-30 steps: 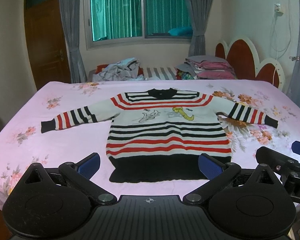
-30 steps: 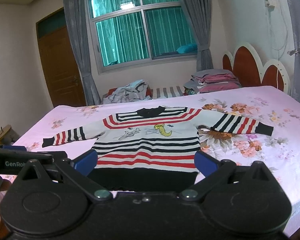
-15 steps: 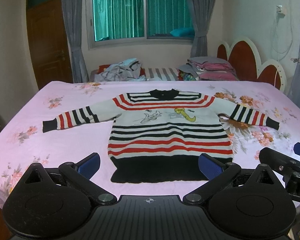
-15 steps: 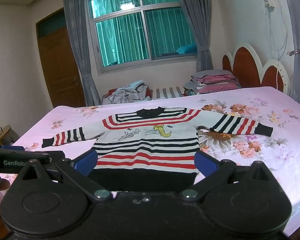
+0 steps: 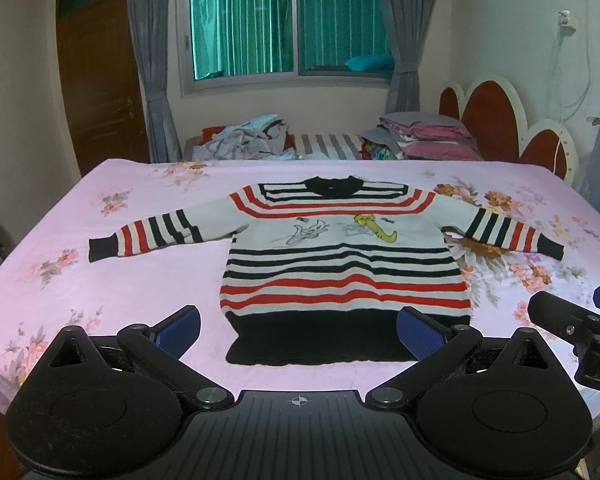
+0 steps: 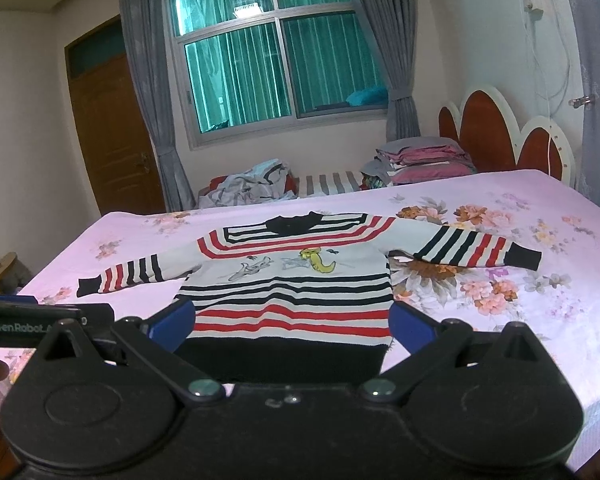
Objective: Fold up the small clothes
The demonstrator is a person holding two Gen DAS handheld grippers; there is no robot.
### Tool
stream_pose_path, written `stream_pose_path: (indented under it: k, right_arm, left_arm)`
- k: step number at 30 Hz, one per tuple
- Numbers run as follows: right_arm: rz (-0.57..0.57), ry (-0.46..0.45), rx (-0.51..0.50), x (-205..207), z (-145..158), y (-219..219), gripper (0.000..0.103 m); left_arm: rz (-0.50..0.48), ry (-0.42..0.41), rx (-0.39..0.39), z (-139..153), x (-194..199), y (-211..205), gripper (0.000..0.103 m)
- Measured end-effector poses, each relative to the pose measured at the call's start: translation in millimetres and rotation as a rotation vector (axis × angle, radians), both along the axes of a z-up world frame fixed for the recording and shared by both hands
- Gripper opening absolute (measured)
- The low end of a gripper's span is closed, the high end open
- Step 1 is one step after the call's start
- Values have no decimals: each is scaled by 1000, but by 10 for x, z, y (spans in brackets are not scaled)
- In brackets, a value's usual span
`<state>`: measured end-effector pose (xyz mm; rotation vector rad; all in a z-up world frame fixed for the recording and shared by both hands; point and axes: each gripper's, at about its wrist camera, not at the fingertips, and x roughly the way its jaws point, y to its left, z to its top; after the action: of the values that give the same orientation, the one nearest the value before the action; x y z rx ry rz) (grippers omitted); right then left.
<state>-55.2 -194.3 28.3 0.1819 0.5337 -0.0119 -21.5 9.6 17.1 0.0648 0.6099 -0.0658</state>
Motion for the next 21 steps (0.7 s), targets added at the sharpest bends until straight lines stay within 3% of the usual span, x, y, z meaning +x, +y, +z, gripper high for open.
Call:
stream_pose_path:
  k: [21]
  right_arm:
    - [-24,34,-5,152,-146,-24,103]
  left_arm:
    - [23,27,24,-120,186,1,103]
